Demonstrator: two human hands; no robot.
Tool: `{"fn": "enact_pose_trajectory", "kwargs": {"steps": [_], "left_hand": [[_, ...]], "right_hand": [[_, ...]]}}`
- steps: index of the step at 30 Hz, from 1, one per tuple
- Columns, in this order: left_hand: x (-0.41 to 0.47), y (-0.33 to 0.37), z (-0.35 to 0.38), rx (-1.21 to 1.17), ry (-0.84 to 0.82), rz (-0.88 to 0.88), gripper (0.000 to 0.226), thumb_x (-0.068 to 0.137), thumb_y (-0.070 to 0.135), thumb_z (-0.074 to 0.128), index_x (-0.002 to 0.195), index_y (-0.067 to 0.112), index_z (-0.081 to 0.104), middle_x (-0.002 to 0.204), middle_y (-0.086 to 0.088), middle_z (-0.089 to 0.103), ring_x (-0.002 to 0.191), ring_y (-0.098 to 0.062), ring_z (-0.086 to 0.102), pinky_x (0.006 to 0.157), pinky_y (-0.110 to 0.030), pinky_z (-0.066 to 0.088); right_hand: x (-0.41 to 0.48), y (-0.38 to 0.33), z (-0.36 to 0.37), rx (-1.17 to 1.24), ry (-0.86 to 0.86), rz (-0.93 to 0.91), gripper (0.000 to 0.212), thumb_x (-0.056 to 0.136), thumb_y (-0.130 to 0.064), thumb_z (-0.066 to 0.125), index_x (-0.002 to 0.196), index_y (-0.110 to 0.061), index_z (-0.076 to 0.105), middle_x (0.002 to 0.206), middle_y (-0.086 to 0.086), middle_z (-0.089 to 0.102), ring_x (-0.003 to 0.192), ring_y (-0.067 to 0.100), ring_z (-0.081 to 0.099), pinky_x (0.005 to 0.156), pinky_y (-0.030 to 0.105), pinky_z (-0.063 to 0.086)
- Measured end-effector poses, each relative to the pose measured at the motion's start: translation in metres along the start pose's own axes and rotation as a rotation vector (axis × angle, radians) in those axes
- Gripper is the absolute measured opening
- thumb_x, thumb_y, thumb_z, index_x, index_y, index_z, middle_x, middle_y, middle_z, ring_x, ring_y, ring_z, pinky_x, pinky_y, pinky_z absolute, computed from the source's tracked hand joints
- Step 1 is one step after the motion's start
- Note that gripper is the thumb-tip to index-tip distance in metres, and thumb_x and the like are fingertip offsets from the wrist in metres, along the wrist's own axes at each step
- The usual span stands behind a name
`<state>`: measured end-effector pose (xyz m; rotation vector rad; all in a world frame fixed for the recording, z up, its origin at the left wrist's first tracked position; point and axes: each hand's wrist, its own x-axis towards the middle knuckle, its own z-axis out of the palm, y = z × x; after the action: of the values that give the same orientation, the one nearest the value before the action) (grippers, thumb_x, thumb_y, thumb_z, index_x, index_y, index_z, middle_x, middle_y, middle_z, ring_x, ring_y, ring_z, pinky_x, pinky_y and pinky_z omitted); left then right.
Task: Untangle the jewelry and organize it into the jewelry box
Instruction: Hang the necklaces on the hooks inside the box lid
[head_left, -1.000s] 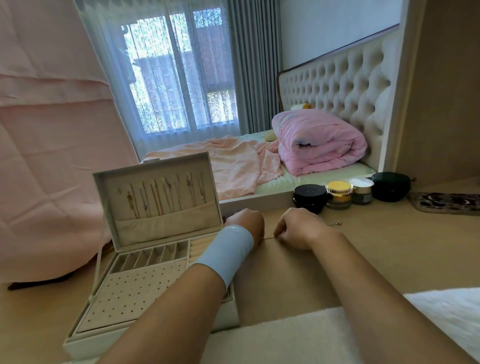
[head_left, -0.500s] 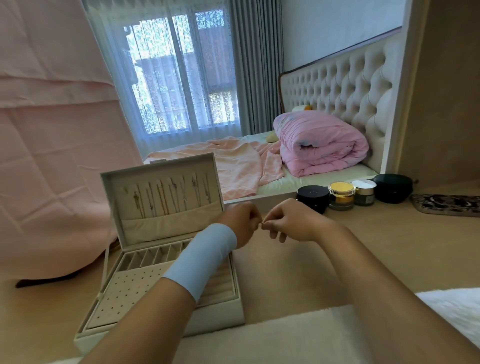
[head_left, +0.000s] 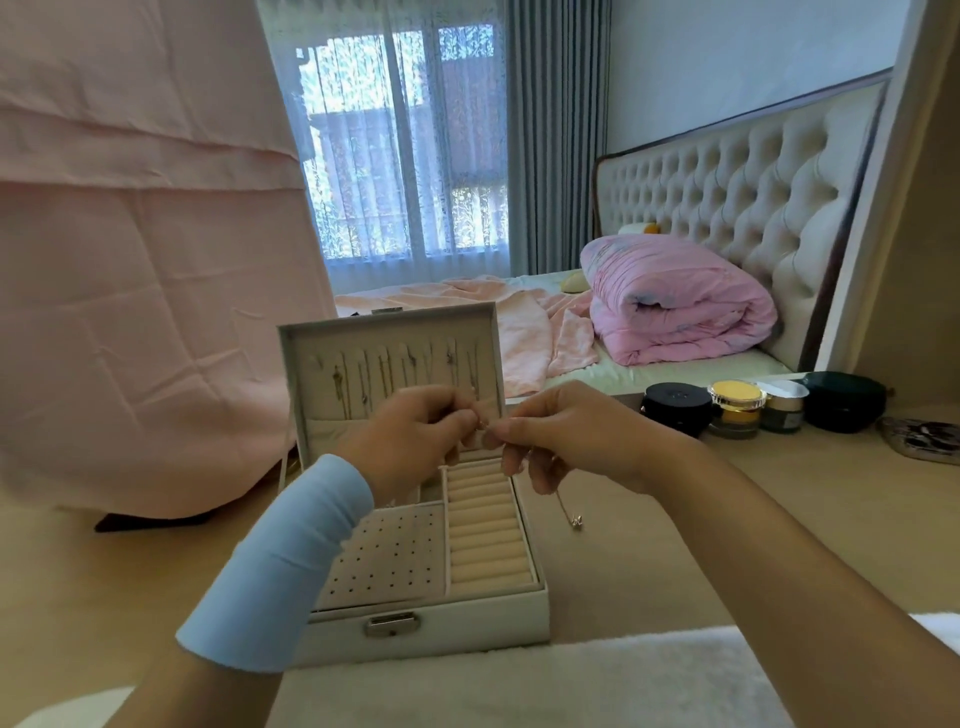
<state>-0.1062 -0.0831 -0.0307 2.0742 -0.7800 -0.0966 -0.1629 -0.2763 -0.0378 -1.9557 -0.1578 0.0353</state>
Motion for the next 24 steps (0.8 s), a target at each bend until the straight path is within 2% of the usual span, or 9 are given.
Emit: {"fn": "enact_pose_trajectory", "kwargs": {"steps": [5, 8, 13, 19, 24], "left_hand": [[-0.005, -0.004, -0.025, -0.033, -0.075, -0.050, 0.018, 0.099, 0.019, 0.050, 0.097, 0.010, 0.066, 0.083, -0.001, 0.066, 0.069, -0.011, 0.062, 0.066, -0.027, 0.055], [-0.006, -0.008, -0.039, -0.051, -0.099, -0.071, 0.018, 0.100, 0.017, 0.049, 0.094, 0.011, 0.065, 0.085, 0.001, 0.066, 0.070, -0.011, 0.062, 0.062, -0.025, 0.053], [-0.009, -0.011, -0.060, -0.118, -0.110, -0.119, 0.023, 0.100, 0.017, 0.045, 0.091, 0.011, 0.066, 0.085, -0.002, 0.065, 0.073, -0.015, 0.061, 0.064, -0.029, 0.051], [-0.014, -0.016, -0.084, -0.313, -0.062, -0.093, 0.028, 0.100, 0.018, 0.043, 0.081, 0.009, 0.062, 0.074, -0.004, 0.057, 0.063, -0.015, 0.054, 0.056, -0.027, 0.044], [-0.015, -0.029, -0.103, -0.443, 0.028, -0.005, 0.027, 0.100, 0.030, 0.048, 0.090, 0.010, 0.063, 0.076, -0.002, 0.057, 0.064, -0.014, 0.053, 0.057, -0.026, 0.043]], "right_hand": [[0.000, -0.012, 0.028, 0.018, -0.003, -0.038, 0.017, 0.100, -0.034, 0.061, 0.103, -0.025, 0.076, 0.087, 0.006, 0.076, 0.047, 0.017, 0.057, 0.052, 0.027, 0.051], [0.005, -0.019, 0.041, 0.010, 0.061, -0.074, 0.020, 0.099, -0.031, 0.062, 0.106, -0.019, 0.076, 0.082, 0.004, 0.076, 0.043, 0.017, 0.055, 0.050, 0.025, 0.049], [0.016, -0.036, 0.055, 0.043, 0.108, -0.107, 0.022, 0.101, -0.027, 0.059, 0.098, -0.015, 0.077, 0.086, 0.007, 0.077, 0.048, 0.022, 0.062, 0.050, 0.030, 0.052], [0.037, -0.058, 0.067, 0.063, 0.056, -0.178, 0.033, 0.106, -0.028, 0.048, 0.100, -0.008, 0.073, 0.088, 0.013, 0.076, 0.034, 0.015, 0.036, 0.043, 0.028, 0.046], [0.052, -0.078, 0.072, 0.102, 0.041, -0.220, 0.027, 0.105, -0.025, 0.050, 0.108, -0.008, 0.071, 0.086, 0.011, 0.075, 0.034, 0.010, 0.029, 0.040, 0.025, 0.041]]}}
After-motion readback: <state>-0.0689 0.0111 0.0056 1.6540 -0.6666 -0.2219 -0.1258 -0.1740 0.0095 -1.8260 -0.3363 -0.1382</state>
